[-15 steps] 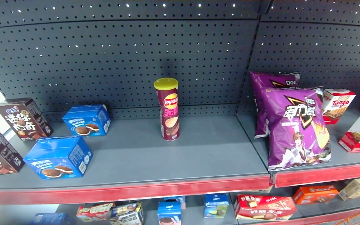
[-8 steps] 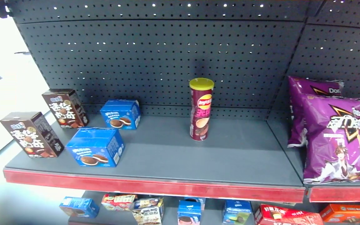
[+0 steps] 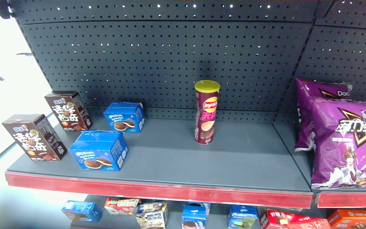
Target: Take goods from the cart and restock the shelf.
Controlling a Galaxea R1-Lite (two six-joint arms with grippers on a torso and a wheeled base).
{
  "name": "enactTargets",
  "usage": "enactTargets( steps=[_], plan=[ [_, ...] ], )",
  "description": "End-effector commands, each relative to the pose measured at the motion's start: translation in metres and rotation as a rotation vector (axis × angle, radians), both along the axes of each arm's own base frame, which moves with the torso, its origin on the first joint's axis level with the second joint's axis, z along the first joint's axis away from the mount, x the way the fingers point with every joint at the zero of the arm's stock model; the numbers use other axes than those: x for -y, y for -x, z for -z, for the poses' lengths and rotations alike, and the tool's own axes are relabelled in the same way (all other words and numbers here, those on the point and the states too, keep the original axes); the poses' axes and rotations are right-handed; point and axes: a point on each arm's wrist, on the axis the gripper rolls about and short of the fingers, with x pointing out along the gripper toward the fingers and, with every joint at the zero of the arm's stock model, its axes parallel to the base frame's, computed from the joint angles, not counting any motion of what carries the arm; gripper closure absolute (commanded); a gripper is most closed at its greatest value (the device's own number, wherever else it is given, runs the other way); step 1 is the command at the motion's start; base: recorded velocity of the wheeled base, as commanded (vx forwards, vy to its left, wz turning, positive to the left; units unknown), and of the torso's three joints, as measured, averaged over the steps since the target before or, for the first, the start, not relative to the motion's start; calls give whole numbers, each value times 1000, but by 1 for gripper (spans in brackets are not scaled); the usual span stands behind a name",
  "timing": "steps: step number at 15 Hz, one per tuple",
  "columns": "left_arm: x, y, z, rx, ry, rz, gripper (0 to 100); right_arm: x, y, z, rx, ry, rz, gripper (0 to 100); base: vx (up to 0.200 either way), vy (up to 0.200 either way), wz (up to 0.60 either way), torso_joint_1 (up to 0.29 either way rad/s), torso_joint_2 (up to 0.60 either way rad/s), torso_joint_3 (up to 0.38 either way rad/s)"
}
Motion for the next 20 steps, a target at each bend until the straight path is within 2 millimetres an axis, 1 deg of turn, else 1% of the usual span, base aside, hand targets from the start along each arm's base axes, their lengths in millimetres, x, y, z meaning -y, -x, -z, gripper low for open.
enactTargets(
  steps=[1, 2, 5, 16, 18, 19, 20],
  plan=[
    [0, 0, 0, -2, 2, 0, 0, 0, 1, 0, 5, 1, 1, 100, 0, 0, 0, 0, 0, 0],
    [0, 0, 0, -2, 2, -1, 0, 0, 1, 0, 5, 1, 1, 100, 0, 0, 0, 0, 0, 0],
    [0, 0, 0, -1, 3, -3, 0, 0, 1, 0, 3, 1, 1, 100, 200, 0, 0, 7, 4, 5],
    [0, 0, 0, -2, -1, -6, 0, 0, 2, 2, 4, -1, 2, 100, 0, 0, 0, 0, 0, 0],
    [0, 0, 0, -7, -13, -4, 0, -1, 7, 5, 16, 1, 0, 100, 0, 0, 0, 0, 0, 0],
    [0, -2, 0, -31, -24, -26, 0, -2, 11, 10, 19, 2, 0, 100, 0, 0, 0, 0, 0, 0],
    [0, -2, -1, -22, -29, -29, 0, -2, 12, 10, 24, 1, 0, 100, 0, 0, 0, 0, 0, 0]
  ],
)
